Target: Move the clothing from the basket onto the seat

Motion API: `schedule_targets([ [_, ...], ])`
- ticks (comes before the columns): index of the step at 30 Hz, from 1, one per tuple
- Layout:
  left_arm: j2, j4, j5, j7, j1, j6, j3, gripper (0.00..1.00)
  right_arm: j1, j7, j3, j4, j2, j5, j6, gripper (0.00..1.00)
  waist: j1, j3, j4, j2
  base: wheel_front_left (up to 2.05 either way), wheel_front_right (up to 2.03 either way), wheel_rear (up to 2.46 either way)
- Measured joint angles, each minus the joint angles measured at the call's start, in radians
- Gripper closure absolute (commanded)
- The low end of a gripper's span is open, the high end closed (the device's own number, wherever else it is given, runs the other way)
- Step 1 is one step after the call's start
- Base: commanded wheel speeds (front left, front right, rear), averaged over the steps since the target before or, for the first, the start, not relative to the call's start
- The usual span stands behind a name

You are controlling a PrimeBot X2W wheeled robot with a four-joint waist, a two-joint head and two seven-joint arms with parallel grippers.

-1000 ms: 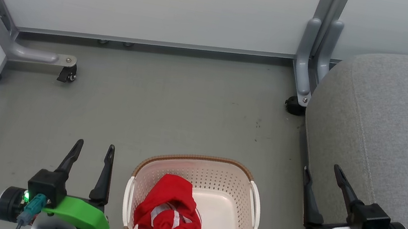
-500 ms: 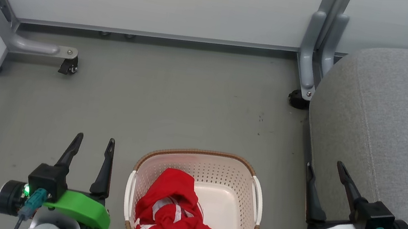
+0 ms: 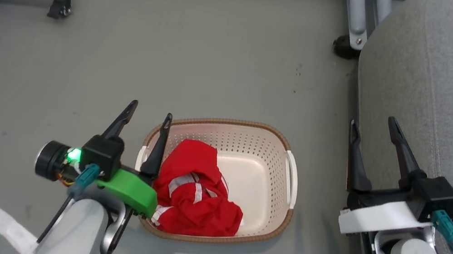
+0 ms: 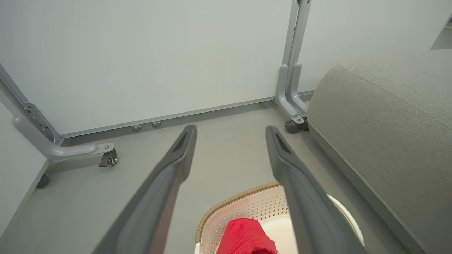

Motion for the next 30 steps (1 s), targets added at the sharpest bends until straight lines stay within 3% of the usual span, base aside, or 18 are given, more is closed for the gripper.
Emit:
schedule_targets([
  [6, -0.001, 0.131, 0.061, 0.0, -0.129, -0.01, -0.096, 0.0, -0.095, 0.0, 0.027, -0.037, -0.001, 0.006, 0.0, 0.0, 0.0, 0.122, -0.019, 0.0, 0.0, 0.0, 0.0],
  [16, 0.009, 0.481, 0.199, -0.001, -0.352, -0.019, -0.247, 0.0, -0.185, 0.0, 0.067, -0.069, 0.0, 0.043, 0.0, 0.0, 0.0001, 0.328, -0.076, 0.0, 0.0, 0.0, 0.0],
  [22, 0.027, 0.64, 0.241, 0.0, -0.471, -0.016, -0.283, 0.0, -0.222, 0.0, 0.087, -0.088, 0.0, 0.082, 0.0, 0.0, 0.0002, 0.437, -0.121, 0.0, 0.0, 0.0, 0.0],
  [30, 0.068, 0.795, 0.267, 0.007, -0.586, 0.019, -0.311, 0.0, -0.263, 0.0, 0.121, -0.096, 0.0, 0.132, 0.0, 0.0, 0.0002, 0.567, -0.192, 0.0, 0.0, 0.0, 0.0],
])
